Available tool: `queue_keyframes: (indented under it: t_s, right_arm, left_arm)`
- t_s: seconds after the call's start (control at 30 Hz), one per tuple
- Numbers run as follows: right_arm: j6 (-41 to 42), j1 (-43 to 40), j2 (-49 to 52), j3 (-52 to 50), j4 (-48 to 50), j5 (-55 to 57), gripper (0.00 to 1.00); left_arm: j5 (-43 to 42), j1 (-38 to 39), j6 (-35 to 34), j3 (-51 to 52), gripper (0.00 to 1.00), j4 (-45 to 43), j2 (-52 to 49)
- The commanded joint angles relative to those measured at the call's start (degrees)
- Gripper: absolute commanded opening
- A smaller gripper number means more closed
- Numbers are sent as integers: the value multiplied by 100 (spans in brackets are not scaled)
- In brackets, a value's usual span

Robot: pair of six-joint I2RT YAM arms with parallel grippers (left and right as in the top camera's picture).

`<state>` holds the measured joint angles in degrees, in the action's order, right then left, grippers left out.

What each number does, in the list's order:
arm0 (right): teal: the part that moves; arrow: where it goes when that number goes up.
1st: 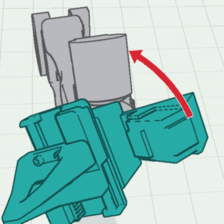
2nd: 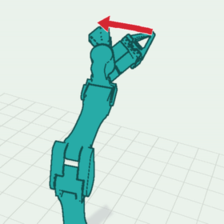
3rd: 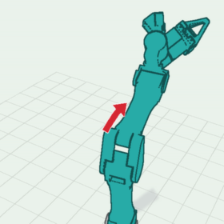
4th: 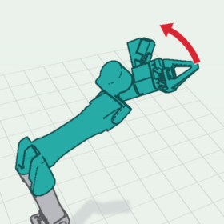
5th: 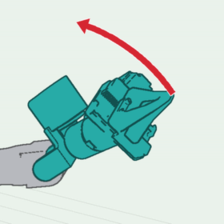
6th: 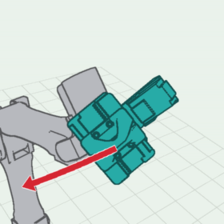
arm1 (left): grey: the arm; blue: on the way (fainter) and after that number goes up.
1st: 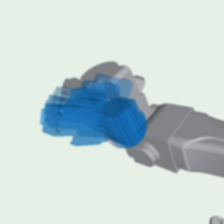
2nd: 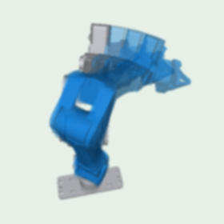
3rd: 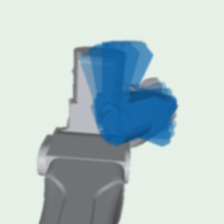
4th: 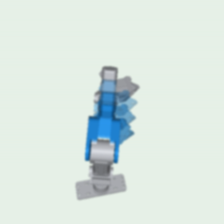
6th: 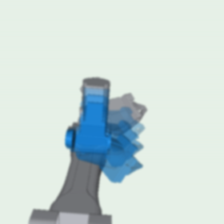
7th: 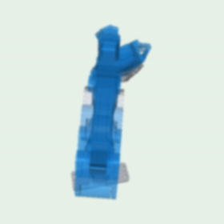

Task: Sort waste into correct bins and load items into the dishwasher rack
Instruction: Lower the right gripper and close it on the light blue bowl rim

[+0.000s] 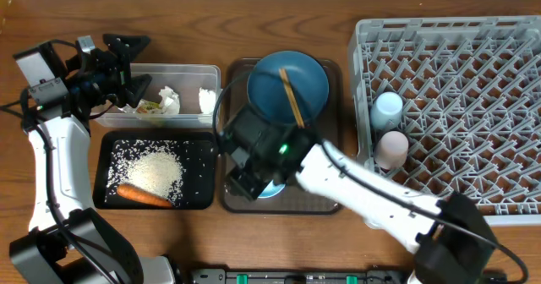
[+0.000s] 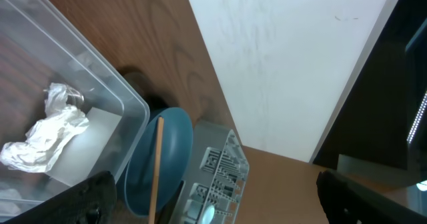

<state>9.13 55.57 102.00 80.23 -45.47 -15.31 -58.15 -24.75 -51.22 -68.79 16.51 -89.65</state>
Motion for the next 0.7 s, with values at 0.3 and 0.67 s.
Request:
queue_keyframes:
  t_s: [0.3,0.67]
  right_arm:
    - [717,723,-9,-1117,1134,1915,51]
    - [931,730,-9,-1681,1814,1917,45]
  left_arm:
    - [-76,-20,9,22,98,13,-7]
    - [-76,-20,9,22,98,13,-7]
